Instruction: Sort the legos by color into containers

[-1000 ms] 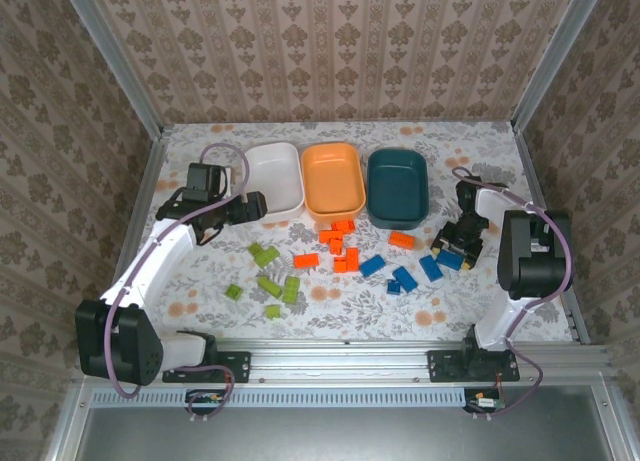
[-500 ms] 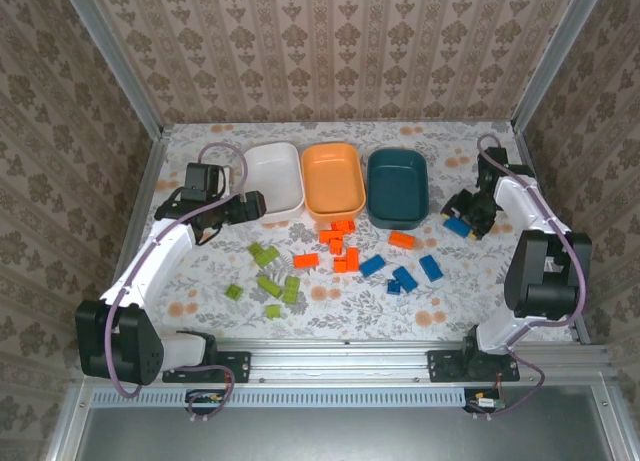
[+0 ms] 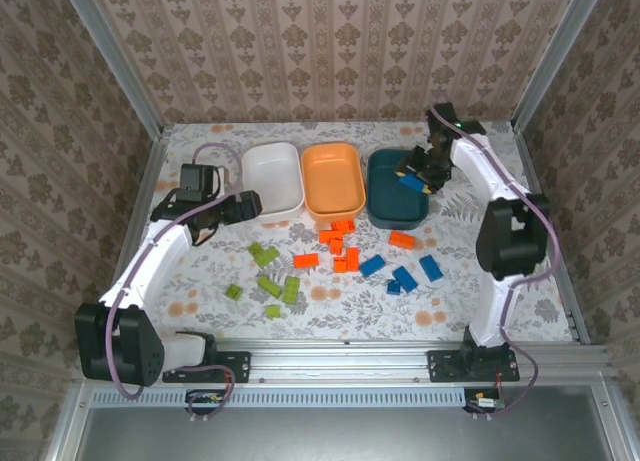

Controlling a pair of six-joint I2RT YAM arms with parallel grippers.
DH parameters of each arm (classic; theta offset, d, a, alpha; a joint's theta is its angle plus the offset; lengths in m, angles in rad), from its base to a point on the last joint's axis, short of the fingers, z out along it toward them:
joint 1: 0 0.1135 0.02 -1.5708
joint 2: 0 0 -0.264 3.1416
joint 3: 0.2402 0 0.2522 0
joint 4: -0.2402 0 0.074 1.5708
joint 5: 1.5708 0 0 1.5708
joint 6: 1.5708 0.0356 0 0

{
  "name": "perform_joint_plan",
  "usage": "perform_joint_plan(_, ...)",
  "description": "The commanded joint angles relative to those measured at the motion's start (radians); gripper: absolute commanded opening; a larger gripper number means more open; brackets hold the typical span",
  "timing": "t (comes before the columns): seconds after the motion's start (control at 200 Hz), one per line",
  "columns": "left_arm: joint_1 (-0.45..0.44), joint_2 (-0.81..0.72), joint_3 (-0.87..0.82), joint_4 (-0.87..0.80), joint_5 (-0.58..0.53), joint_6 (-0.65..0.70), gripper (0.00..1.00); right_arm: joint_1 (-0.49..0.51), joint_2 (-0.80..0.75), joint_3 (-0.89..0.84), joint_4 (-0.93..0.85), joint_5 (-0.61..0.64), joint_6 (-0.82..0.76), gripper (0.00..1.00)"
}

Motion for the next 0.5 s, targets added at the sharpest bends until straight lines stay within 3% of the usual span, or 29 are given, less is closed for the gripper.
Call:
perform_joint_plan(0.0,0.017,-0.049,-0.023,-0.022,0.013,-0.006,1.0,0.019,0.122,0.136,-0.118,0.035,-0.039,0.6)
perform_joint_plan(0.25,0.037,-0.062,-0.022,-0.062,0.004,0.009,1.0,0.026,0.285,0.275,-0.131,0.062,-0.048,0.61)
perform_joint_plan(0.495,0.041,-0.046,-0.007,-0.072,0.001,0.014,1.0,0.026,0.401,0.406,-0.155,0.068,-0.05,0.75)
